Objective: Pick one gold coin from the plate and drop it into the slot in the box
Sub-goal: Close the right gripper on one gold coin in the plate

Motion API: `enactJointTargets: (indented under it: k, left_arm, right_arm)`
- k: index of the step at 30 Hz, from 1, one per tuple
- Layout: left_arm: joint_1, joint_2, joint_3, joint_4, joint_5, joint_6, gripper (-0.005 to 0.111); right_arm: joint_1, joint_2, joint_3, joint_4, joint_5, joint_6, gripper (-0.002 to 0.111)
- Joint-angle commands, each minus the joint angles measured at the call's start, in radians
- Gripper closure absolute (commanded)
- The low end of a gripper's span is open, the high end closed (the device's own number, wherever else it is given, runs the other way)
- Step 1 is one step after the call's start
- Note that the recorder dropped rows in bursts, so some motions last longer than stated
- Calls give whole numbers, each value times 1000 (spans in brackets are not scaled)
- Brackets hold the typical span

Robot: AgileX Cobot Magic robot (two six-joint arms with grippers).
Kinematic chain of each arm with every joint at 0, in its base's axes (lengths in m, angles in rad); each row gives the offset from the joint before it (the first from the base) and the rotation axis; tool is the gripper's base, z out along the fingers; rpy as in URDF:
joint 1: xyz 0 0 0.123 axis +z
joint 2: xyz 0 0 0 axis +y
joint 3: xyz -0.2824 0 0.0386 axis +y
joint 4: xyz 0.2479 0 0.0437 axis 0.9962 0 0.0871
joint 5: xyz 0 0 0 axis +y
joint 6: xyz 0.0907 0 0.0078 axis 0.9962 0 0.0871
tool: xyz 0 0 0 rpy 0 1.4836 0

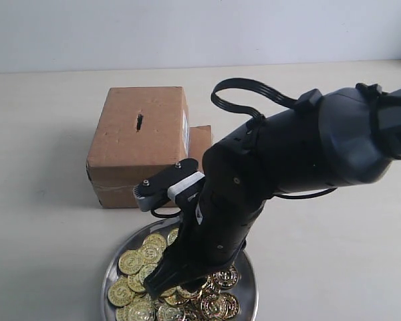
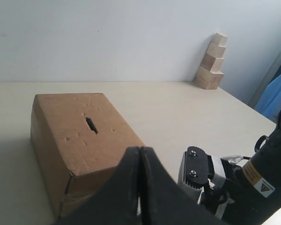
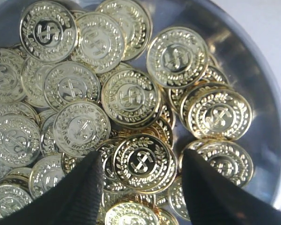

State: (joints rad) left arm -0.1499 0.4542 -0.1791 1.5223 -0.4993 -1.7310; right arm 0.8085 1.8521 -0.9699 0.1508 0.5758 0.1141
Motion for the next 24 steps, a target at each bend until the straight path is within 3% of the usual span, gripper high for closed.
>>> enactJointTargets:
  k: [1, 14, 24]
  left_arm:
    - [-3, 1, -7, -1, -3, -8, 106]
    - [-3, 1, -7, -1, -3, -8, 106]
    - [-3, 1, -7, -1, -3, -8, 106]
  right_arm:
    - [-6, 5, -6, 5, -9, -17, 59]
    - [-6, 35, -6, 7, -26, -17, 59]
    - [-6, 35, -6, 7, -26, -15, 68]
